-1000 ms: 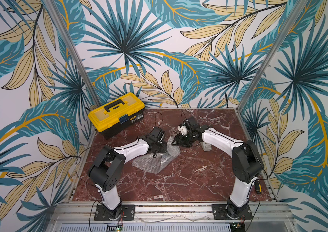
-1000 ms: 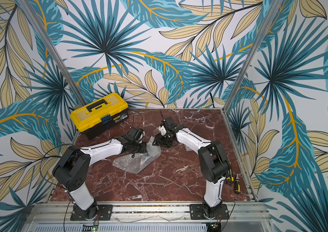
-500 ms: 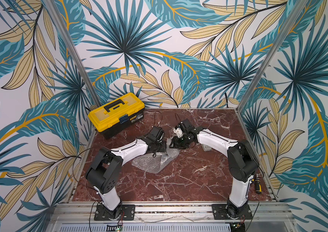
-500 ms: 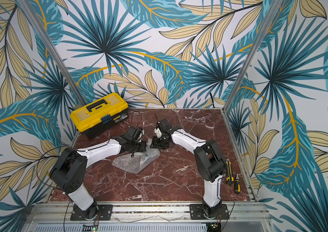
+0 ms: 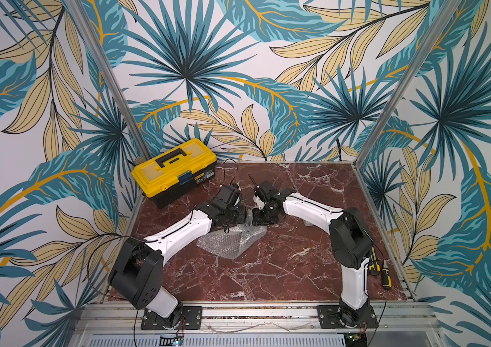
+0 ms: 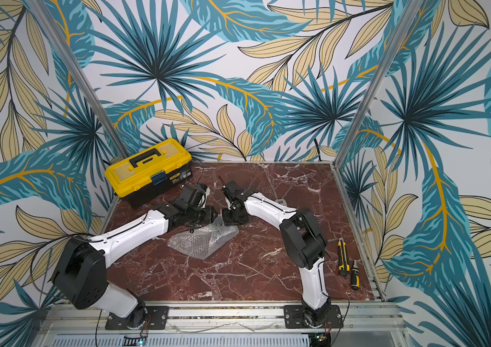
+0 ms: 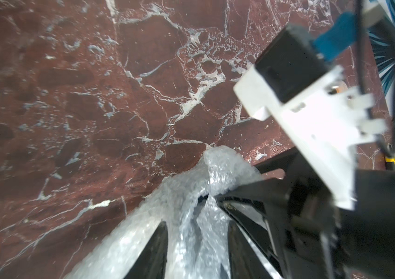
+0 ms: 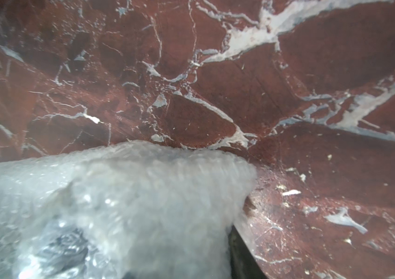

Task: Wrap mugs in bubble wrap
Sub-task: Wrap the mug in bubble wrap.

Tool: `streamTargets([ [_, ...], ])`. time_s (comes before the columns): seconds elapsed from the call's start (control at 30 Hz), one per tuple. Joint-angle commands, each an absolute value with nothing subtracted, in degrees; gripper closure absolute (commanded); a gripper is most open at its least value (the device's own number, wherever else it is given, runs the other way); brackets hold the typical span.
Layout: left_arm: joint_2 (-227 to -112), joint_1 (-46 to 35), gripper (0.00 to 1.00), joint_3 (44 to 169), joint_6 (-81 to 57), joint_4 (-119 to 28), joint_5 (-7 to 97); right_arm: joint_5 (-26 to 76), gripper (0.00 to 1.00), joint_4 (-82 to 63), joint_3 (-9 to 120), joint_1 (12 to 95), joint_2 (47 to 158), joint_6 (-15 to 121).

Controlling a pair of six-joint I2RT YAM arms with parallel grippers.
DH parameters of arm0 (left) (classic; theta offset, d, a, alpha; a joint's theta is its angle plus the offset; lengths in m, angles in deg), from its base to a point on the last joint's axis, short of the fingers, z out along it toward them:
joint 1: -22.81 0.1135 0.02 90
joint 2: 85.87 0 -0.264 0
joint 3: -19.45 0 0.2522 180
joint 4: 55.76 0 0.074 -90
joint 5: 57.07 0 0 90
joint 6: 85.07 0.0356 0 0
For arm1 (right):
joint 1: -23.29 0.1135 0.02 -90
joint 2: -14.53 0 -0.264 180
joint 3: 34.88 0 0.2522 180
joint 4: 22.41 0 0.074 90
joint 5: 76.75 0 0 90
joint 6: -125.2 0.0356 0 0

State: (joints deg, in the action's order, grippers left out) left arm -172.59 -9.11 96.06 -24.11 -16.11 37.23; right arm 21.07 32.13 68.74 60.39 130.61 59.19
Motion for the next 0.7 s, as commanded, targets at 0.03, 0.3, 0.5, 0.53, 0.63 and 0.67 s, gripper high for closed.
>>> streamTargets([
  [0.03, -166.8, -6.2, 0.53, 91.7, -25.7, -9.0, 34.3, 17.7, 0.66, 40.5, 68.9, 62.1, 135.4, 58.2],
  [0.3, -153.5, -1.6, 0.43, 83.0, -29.1, 1.9, 30.7, 16.9, 0.68, 40.4, 69.0, 62.5, 135.2, 58.1],
  [0.5, -145.7, -1.4, 0.43, 76.2, -33.1, 3.3, 24.3, 17.1, 0.68, 40.4, 69.1, 62.6, 135.2, 57.9],
  [0.53, -144.9, -1.1, 0.43, 75.7, -33.0, 3.5, 23.6, 17.2, 0.68, 40.4, 69.1, 62.6, 135.2, 57.8],
  [0.63, -144.1, -0.1, 0.42, 74.4, -32.5, 3.4, 22.3, 17.4, 0.68, 40.4, 69.2, 62.6, 135.4, 57.7],
  [0.67, -144.6, 0.4, 0.42, 74.1, -32.4, 3.4, 21.5, 17.4, 0.68, 40.4, 69.2, 62.6, 135.4, 57.7],
])
